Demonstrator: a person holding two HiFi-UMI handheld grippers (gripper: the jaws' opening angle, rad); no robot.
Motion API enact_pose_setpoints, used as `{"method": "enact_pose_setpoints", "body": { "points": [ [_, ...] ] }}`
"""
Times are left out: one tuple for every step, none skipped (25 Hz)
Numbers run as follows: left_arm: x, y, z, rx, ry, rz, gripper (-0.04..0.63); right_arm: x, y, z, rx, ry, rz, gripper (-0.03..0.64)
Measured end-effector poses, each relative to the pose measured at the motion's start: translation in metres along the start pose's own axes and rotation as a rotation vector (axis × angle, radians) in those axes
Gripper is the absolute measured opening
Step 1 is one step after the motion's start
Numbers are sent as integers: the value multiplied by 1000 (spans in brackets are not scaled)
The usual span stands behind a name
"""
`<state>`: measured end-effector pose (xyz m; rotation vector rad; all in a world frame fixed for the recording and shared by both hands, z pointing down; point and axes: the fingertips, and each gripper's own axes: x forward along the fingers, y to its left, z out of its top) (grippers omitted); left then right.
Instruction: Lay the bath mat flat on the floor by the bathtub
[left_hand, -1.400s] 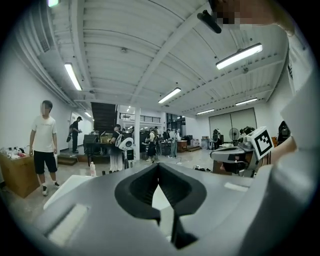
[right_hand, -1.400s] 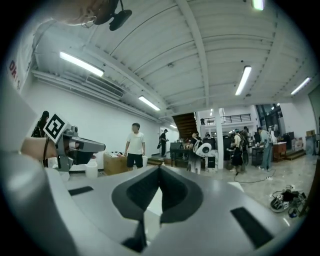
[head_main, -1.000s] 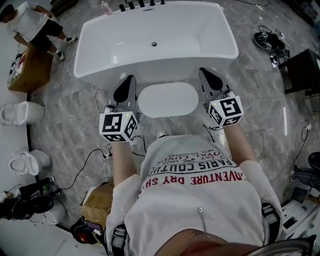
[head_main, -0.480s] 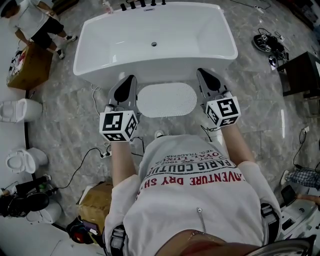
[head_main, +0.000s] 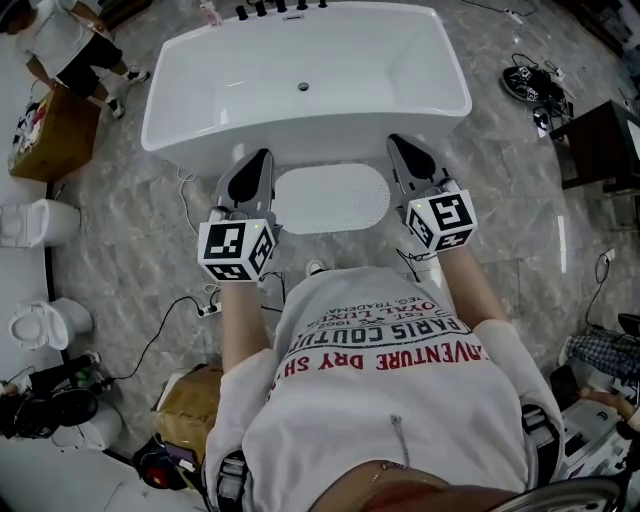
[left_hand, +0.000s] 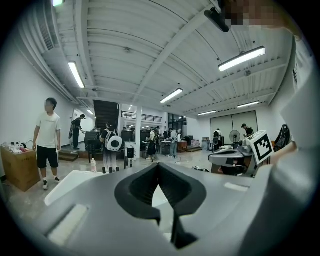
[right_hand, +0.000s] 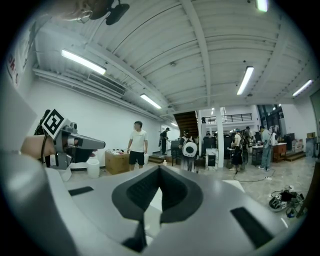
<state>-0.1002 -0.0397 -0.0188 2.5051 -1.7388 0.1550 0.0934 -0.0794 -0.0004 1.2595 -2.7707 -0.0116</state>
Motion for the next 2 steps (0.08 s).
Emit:
{"method": "enact_pose_setpoints", "body": {
  "points": [
    [1, -1, -1, 2, 1, -2, 12, 0, 0, -1, 1, 0, 1, 8],
    [1, -2, -1, 3, 3, -4, 12, 0, 0, -1, 3, 1, 2, 8]
  ]
}}
